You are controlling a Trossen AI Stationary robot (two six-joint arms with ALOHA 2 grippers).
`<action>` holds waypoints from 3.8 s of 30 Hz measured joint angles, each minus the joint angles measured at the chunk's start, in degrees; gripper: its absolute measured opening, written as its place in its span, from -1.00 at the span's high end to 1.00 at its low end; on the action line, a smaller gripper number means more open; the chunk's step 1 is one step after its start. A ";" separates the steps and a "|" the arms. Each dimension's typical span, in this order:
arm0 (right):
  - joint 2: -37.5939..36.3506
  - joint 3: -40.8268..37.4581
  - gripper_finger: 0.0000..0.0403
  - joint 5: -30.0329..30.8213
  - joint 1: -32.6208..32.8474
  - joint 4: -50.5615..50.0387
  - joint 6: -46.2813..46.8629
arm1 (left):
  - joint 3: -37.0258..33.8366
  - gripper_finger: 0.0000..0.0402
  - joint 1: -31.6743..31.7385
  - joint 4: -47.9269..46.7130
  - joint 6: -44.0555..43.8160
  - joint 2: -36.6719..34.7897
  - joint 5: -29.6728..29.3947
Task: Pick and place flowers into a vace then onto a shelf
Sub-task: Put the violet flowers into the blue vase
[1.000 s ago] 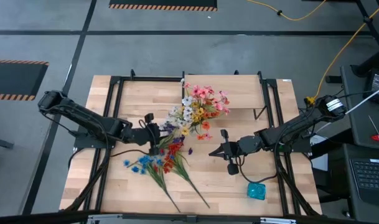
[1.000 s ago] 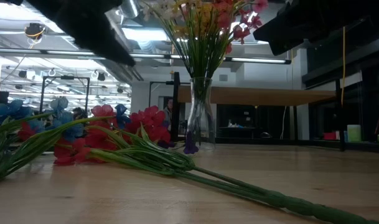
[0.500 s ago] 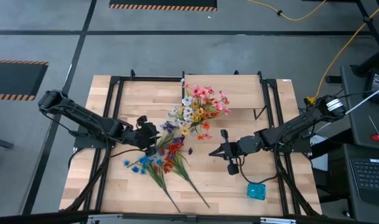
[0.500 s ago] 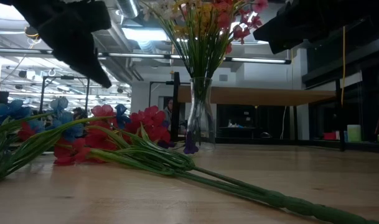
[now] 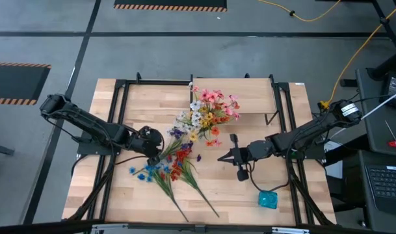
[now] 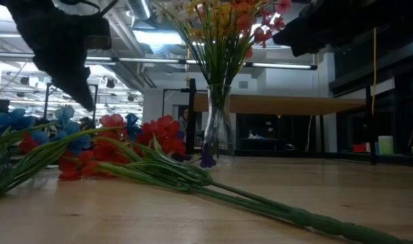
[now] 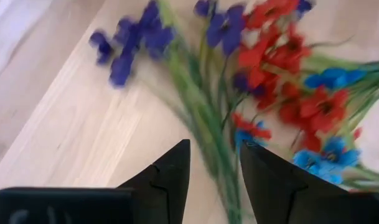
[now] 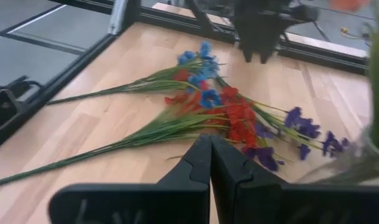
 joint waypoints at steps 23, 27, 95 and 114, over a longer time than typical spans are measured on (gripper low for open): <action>0.00 0.00 0.99 0.07 -7.86 -0.17 0.13 | 0.04 0.33 0.00 -1.38 -2.01 13.28 8.34; -0.02 0.00 0.99 0.04 -7.84 -0.50 0.15 | 0.04 0.33 0.00 0.49 -1.95 13.68 9.46; -0.02 -0.02 0.99 0.03 -7.84 -1.01 1.97 | -0.20 0.98 -2.19 -21.41 -24.52 -1.77 -17.22; -0.02 -0.02 0.99 0.04 -7.84 -1.01 1.88 | -0.04 0.98 -11.23 -21.51 -26.65 -17.31 -50.97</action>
